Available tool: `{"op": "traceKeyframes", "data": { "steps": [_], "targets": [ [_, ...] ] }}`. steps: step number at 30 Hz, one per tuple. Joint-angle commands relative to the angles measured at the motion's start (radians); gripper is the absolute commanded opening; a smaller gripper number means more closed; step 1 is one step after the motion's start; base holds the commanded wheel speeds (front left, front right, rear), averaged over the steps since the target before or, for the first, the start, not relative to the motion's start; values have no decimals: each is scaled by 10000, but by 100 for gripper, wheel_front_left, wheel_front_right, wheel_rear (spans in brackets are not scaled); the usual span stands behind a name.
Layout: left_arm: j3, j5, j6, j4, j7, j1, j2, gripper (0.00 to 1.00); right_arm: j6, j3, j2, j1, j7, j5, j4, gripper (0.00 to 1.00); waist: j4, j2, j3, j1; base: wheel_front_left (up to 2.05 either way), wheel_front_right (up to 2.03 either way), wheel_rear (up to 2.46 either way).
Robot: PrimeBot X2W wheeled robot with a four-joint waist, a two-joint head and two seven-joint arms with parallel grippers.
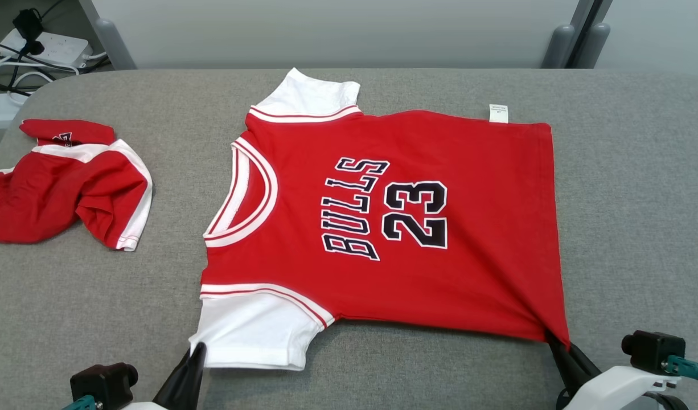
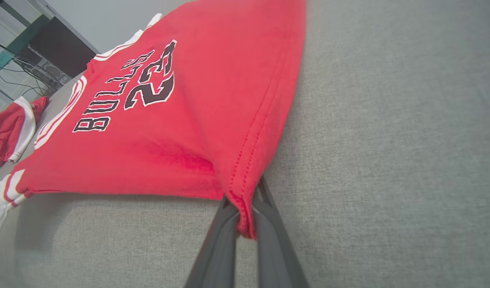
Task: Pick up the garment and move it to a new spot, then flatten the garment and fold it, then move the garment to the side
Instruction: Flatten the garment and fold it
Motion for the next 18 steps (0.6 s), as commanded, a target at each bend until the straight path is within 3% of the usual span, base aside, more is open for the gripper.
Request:
{"op": "traceKeyframes", "data": {
  "steps": [1,6,7,8,9,13,18],
  "targets": [
    [350,-130,-74,66,29,-292,186,0,46,-39,41,14,219,-474,-437,0,-24,-1,-58,0,0,0,0],
    [242,-362,-477,798,71,-456,-93,0,46,-338,368,130,562,-893,-498,2,-1,-1,-210,0,0,0,0],
    [192,-430,-577,974,120,-483,-161,12,46,-417,406,158,577,-1018,-467,40,13,-1,-251,0,0,0,0],
    [149,-450,-663,1141,143,-546,-216,48,46,-522,455,204,585,-1099,-424,100,60,-1,-273,0,0,0,0],
    [138,-492,-722,1327,153,-602,-284,100,46,-775,538,263,559,-1165,-333,100,94,-1,-324,0,0,0,0],
    [271,-516,-811,1779,-49,-745,-374,100,46,-1292,749,459,377,-1632,-382,100,223,-1,-498,0,0,0,0],
    [516,116,-449,1444,-607,-1002,-67,100,46,-1706,853,604,-121,-2164,-1192,100,305,-1,-756,0,0,0,0]
  ]
}}
